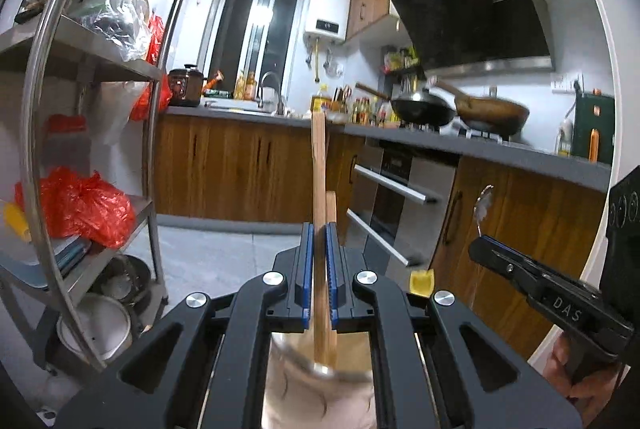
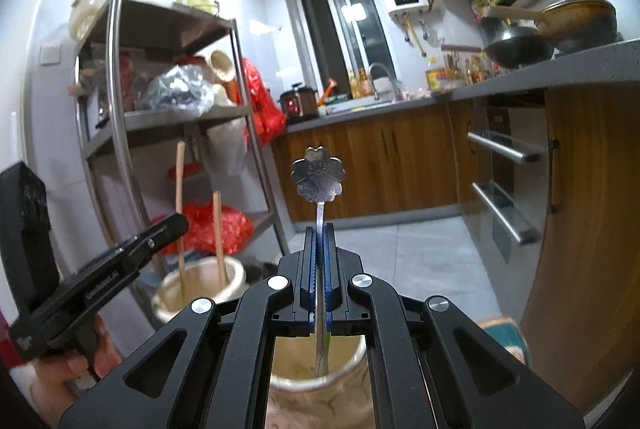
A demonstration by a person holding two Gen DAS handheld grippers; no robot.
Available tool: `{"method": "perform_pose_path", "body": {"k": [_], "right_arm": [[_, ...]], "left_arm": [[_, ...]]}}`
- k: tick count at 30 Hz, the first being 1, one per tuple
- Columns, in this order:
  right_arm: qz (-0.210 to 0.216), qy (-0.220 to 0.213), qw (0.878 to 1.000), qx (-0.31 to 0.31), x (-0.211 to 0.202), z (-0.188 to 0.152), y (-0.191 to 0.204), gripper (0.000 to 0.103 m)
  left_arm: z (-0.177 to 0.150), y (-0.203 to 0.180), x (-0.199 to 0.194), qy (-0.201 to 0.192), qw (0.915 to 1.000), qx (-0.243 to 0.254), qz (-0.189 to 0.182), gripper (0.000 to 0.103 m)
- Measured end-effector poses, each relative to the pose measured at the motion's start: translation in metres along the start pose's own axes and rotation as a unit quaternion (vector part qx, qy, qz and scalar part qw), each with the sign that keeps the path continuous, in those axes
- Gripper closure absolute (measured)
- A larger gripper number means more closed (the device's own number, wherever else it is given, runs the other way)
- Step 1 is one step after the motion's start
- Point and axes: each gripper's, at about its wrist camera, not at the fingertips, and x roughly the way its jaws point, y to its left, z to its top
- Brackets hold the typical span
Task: Organize utensils
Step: 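Carry the chopstick over the tall cup while the right tool carries the flower spoon over the short cup, then release the chopstick into the tall cup while the right tool releases the flower spoon into the short cup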
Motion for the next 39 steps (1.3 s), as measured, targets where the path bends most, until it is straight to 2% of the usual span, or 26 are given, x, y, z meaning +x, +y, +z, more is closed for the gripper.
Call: {"method": "perform_pose_path", "body": {"k": [10, 18, 21, 25, 32, 34, 36, 39], "right_arm": [[-0.028, 0.046, 0.999, 0.000, 0.013, -0.012, -0.005, 0.099], [-0.035, 0.046, 0.998, 0.004, 0.014, -0.013, -0.009, 0.099], [-0.037, 0.048, 0.998, 0.010, 0.016, -0.014, -0.012, 0.098], [-0.044, 0.053, 0.998, 0.011, 0.018, -0.015, -0.014, 0.097], [-0.053, 0.061, 0.997, 0.015, 0.021, -0.016, -0.016, 0.097], [-0.052, 0.062, 0.997, 0.017, 0.020, -0.016, -0.015, 0.093], [-0.047, 0.059, 0.997, 0.021, 0.017, -0.014, -0.016, 0.079], [-0.043, 0.053, 0.997, 0.021, 0.010, -0.010, -0.014, 0.070]], "left_arm": [[-0.010, -0.003, 0.013, 0.052, 0.9983, 0.023, 0.013, 0.097], [-0.012, -0.002, 0.015, 0.059, 0.9979, 0.024, 0.011, 0.097], [-0.011, -0.003, 0.014, 0.058, 0.9979, 0.027, 0.009, 0.092], [-0.008, -0.004, 0.009, 0.046, 0.9983, 0.032, 0.017, 0.074], [-0.005, -0.001, 0.004, 0.039, 0.9986, 0.027, 0.023, 0.067], [-0.004, 0.000, 0.003, 0.037, 0.9987, 0.026, 0.024, 0.066], [-0.003, 0.001, 0.001, 0.036, 0.9987, 0.025, 0.025, 0.065], [-0.003, 0.003, -0.002, 0.032, 0.9988, 0.022, 0.029, 0.052]]}}
